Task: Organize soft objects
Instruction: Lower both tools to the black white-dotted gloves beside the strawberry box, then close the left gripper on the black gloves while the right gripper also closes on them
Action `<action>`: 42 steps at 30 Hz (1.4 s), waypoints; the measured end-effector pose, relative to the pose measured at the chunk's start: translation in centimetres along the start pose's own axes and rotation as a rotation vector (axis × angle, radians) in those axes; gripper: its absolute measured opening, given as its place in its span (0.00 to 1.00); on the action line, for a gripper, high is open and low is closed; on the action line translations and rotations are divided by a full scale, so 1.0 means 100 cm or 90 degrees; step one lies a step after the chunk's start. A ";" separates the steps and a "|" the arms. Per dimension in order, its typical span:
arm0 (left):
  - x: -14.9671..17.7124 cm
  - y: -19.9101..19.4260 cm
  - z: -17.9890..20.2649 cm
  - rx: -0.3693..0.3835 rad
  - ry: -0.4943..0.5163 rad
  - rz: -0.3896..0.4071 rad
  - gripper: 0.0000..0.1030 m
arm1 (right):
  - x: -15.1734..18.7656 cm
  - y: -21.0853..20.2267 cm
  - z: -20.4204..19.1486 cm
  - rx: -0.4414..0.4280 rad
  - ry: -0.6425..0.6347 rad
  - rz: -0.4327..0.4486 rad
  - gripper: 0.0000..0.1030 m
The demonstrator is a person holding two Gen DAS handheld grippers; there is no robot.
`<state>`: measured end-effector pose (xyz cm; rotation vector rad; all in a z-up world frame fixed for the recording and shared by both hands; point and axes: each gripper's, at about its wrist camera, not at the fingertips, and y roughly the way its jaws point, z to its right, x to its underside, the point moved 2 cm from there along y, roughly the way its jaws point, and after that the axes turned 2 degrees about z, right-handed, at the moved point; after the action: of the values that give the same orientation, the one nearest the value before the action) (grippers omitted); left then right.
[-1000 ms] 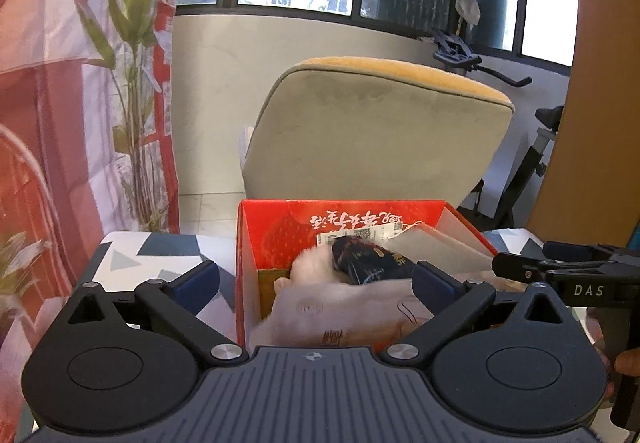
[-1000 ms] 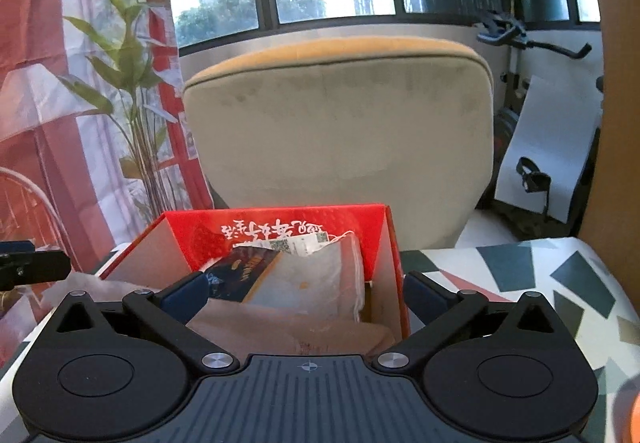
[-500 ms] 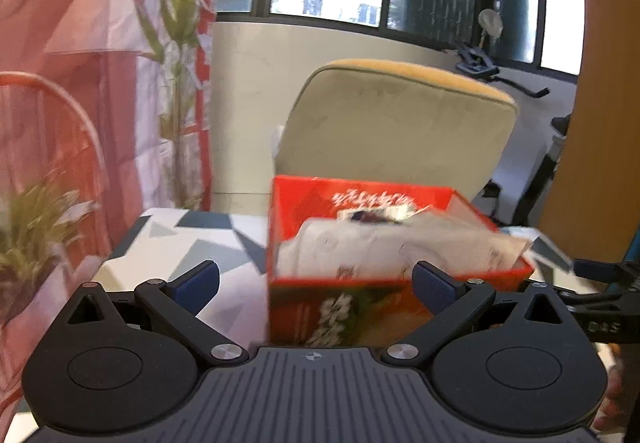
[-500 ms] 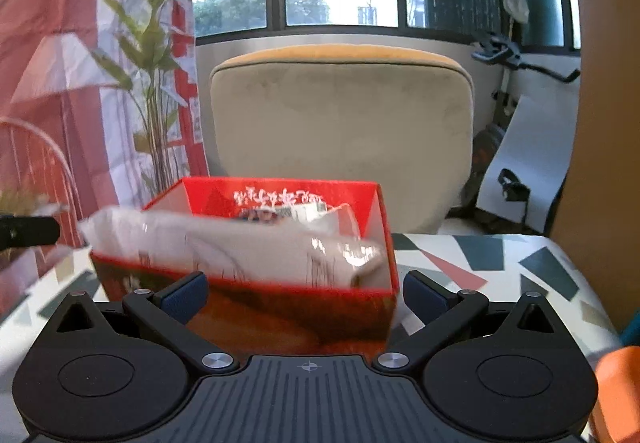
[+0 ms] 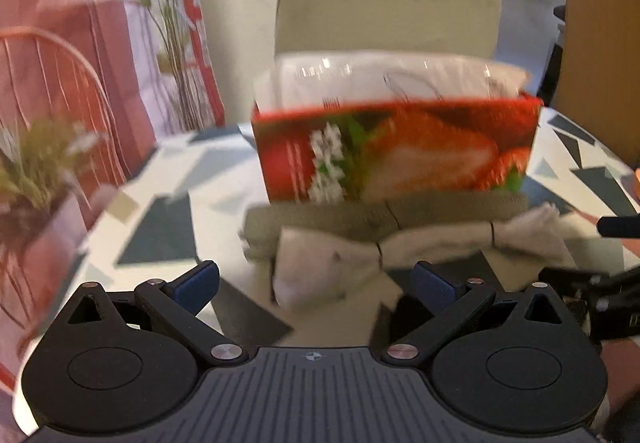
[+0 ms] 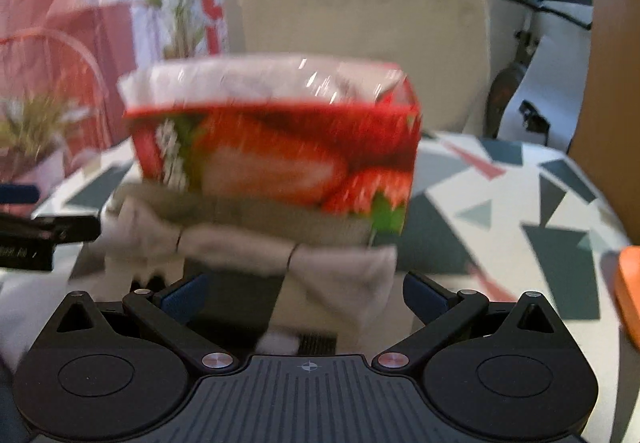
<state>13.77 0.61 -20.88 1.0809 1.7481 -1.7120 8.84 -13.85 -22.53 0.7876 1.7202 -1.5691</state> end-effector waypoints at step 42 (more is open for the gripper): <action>0.047 0.026 -0.001 0.231 -0.150 -0.068 0.87 | 0.046 0.028 -0.010 -0.025 -0.071 -0.094 1.00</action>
<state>13.07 1.54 -26.12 0.8933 1.4053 -2.1845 8.27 -12.60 -27.82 0.5541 1.7556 -1.6386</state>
